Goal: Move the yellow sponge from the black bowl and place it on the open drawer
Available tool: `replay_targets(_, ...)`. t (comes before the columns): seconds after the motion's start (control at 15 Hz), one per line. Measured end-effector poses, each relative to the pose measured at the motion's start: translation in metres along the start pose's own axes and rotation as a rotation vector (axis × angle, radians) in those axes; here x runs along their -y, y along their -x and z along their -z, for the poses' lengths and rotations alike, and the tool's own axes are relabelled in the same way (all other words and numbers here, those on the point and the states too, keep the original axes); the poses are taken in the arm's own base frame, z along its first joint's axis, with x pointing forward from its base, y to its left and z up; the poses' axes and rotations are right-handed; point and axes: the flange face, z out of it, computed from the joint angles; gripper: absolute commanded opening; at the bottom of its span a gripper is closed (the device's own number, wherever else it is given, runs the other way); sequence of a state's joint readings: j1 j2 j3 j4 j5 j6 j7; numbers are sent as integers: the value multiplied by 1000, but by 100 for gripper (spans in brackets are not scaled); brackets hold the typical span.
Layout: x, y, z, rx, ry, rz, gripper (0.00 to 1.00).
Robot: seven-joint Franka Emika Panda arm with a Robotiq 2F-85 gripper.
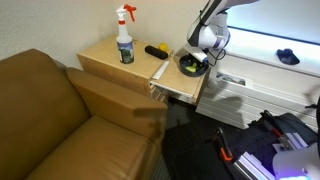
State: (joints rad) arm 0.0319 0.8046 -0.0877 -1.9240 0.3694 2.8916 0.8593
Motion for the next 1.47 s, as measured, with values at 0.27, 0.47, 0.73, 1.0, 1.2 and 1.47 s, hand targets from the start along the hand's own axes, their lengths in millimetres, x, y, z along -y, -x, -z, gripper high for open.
replay_targets(0.27,1,-9,9,12,-11,-40,4)
replay_targets(0.47,-4,-21,26,26,-7,-67,4)
replay_targets(0.73,-15,-24,60,64,-23,-84,4)
replay_targets(1.0,-24,-6,99,168,-115,-39,4)
replay_targets(1.2,-33,18,116,294,-159,36,4)
replay_targets(1.47,-44,59,112,478,-173,173,4)
